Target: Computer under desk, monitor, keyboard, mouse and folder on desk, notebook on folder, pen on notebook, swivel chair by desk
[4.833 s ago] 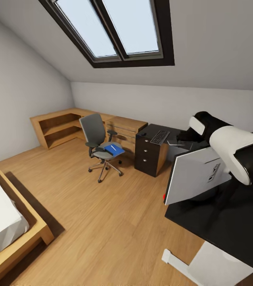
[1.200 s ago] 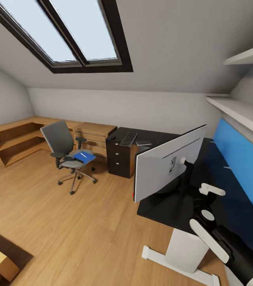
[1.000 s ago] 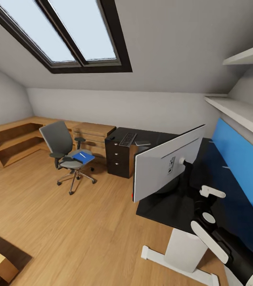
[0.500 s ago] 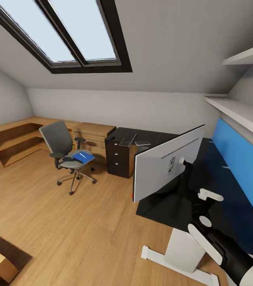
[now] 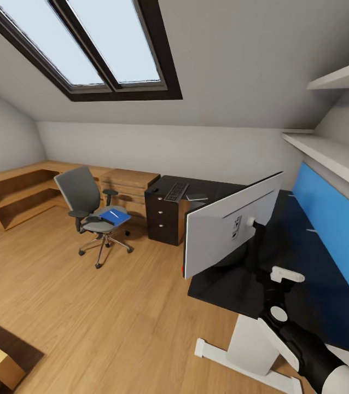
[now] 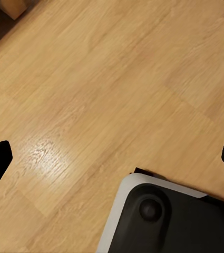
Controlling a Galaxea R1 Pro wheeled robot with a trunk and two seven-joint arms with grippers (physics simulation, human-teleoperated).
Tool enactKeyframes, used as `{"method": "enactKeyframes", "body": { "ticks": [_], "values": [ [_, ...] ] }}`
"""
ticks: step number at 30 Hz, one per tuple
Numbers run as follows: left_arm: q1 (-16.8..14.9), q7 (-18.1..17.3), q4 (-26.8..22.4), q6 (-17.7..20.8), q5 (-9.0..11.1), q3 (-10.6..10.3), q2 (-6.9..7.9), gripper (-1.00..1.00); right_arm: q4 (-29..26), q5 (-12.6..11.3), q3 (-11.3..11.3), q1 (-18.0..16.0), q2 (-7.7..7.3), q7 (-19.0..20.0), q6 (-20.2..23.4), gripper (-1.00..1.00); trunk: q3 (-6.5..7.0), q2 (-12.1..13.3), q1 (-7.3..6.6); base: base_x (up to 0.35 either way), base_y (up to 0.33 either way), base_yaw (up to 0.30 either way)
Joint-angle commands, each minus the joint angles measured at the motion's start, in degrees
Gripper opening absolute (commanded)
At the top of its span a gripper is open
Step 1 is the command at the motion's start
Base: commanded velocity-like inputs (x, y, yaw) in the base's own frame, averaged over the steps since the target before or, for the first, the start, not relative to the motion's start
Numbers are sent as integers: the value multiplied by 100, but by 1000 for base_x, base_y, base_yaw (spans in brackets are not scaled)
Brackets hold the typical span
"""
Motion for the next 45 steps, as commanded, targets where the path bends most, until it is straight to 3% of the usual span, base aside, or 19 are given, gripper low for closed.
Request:
{"method": "enactKeyframes", "body": {
  "ticks": [1, 12, 23, 27, 34, 36, 37, 38, 39, 40, 41, 43, 45],
  "values": [
    [2, 12, -10, -5, 14, -7, 0, 100, 74, -43, 27, -11, 5, 64, -37, 100, -9, -9, 2, 0, 0, 0],
    [2, 12, -10, -10, 13, -1, 0, 100, 1269, -67, -66, -80, 74, 1590, -51, 100, -9, -9, 2, 0, 0, 0],
    [2, 12, -10, -11, 13, -3, -6, 100, 3024, -91, -393, -704, 324, 2969, -56, 100, -9, -9, 2, 0, 0, 0],
    [2, 8, -10, -57, 11, -9, -8, 100, 3653, -96, -649, -981, 370, 3674, -58, 100, -9, -9, 2, 0, 0, 0],
    [2, -16, -141, -555, -9, -48, -24, 100, 3897, -95, -920, -1081, 386, 4049, -191, 100, -9, -9, 2, 0, 0, 0],
    [2, -14, -882, -537, -26, -81, -49, 100, 3890, -93, -934, -1086, 393, 4057, -208, 100, -9, -9, 2, 0, 0, 0],
    [2, -7, -1583, -159, -64, -174, -62, 100, 3872, -90, -937, -1089, 424, 4032, -211, 100, -9, -9, 2, 0, 0, 0],
    [2, -5, -1846, 69, -80, -221, -64, 100, 3863, -89, -940, -1091, 442, 4023, -210, 100, -9, -9, 2, 0, 0, 0],
    [2, -2, -2397, 690, -112, -325, -68, 100, 3846, -88, -943, -1095, 483, 3996, -211, 100, -9, -9, 2, 0, 0, 0],
    [2, 7, -3206, 1866, -137, -498, -80, 100, 3826, -87, -954, -1101, 528, 3892, -217, 100, -9, -9, 2, 0, 0, 0],
    [2, 18, -3660, 2625, -146, -638, -100, 100, 3811, -88, -957, -1103, 555, 3790, -225, 100, -9, -9, 2, 0, 0, 0],
    [2, 16, -4035, 3346, -148, -860, -130, 100, 3797, -82, -958, -1103, 617, 3641, -359, 100, -9, -9, 2, 0, 0, 0],
    [2, -3, -4026, 3518, -156, -1002, -143, 100, 3809, -71, -958, -1105, 688, 3552, -662, 100, -9, -9, 2, 0, 0, 0]
  ]
}}
